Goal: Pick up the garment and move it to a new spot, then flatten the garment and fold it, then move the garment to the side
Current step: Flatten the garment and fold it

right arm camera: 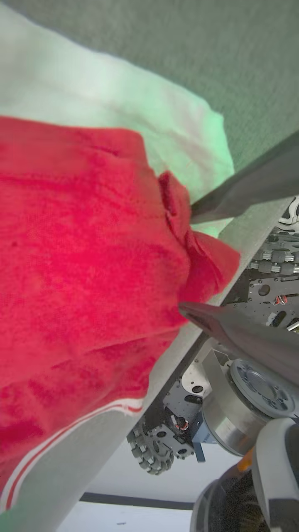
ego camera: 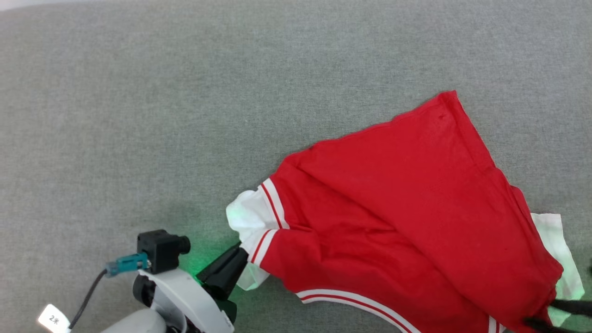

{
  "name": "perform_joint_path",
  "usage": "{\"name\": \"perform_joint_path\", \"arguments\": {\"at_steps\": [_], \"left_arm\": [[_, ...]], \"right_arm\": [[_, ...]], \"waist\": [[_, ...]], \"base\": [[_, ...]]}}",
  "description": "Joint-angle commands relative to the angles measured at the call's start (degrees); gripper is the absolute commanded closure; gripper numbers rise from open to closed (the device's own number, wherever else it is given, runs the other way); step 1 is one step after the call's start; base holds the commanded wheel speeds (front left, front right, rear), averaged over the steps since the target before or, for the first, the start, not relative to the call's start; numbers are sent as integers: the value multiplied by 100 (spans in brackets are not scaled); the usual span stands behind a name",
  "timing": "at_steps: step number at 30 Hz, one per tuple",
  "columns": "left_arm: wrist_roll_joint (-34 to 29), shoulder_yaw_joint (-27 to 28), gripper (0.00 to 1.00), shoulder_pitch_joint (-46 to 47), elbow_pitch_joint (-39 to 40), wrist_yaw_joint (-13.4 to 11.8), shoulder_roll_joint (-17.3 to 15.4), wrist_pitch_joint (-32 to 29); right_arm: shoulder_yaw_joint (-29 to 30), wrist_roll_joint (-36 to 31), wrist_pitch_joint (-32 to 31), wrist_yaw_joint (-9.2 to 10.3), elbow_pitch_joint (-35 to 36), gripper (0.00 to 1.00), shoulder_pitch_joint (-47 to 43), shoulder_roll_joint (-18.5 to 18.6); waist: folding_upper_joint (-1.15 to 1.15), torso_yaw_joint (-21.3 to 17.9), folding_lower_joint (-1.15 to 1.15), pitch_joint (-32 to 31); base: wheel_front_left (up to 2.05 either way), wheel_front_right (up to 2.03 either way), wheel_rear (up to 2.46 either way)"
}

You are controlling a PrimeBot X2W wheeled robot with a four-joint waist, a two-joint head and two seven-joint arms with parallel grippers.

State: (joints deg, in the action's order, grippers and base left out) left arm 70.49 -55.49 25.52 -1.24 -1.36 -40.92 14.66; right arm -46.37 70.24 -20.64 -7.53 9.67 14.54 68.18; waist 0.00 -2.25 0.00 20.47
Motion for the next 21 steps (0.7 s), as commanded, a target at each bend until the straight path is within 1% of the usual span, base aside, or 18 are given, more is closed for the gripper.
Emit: {"name": "perform_joint_path", "arguments": {"at_steps": [1, 4, 6, 8, 10, 12, 14, 15, 18, 21], "left_arm": [[-41, -22, 100, -59, -1, 7, 55, 8], [-83, -45, 100, -25, 1, 35, 108, 2], [-107, -51, 100, 22, -14, 43, 157, -1], [-135, -62, 100, 78, -36, 63, 211, -14], [-155, -76, 100, 149, -57, 99, 282, -27], [-184, -91, 100, 249, -97, 139, 369, -39], [-215, -119, 100, 335, -153, 183, 453, -79], [-224, -132, 100, 379, -195, 203, 495, -92], [-260, -163, 100, 525, -283, 282, 618, -157], [-292, -195, 100, 654, -399, 356, 743, -196]], "right_arm": [[228, 196, 49, 9, 312, 0, -139, 388], [639, 569, 179, 9, 791, 0, -175, 1095], [955, 727, 285, 9, 934, 0, -48, 1290], [1385, 789, 441, 9, 820, 0, 187, 1424], [1737, 578, 580, 9, 584, 0, 465, 1437], [1954, 272, 592, 8, 275, 0, 770, 1217], [2027, -108, 400, 9, 25, 0, 1182, 814], [1996, -302, 228, 9, -96, 0, 1424, 550], [1699, -822, -401, 9, -501, 0, 2242, -309], [1289, -1303, -945, 9, -1027, 0, 2958, -994]], "waist": [[0, 62, 0, -22], [0, 151, 0, 14], [0, 209, 0, 56], [0, 291, 0, 108], [0, 389, 0, 176], [0, 491, 0, 275], [0, 583, 0, 385], [0, 616, 0, 427], [0, 712, 0, 574], [0, 807, 0, 703]], "base": [[0, 0, 0], [0, 0, 0], [0, 0, 0], [0, 0, 0], [0, 0, 0], [0, 0, 0], [0, 0, 0], [0, 0, 0], [0, 0, 0], [0, 0, 0]]}}
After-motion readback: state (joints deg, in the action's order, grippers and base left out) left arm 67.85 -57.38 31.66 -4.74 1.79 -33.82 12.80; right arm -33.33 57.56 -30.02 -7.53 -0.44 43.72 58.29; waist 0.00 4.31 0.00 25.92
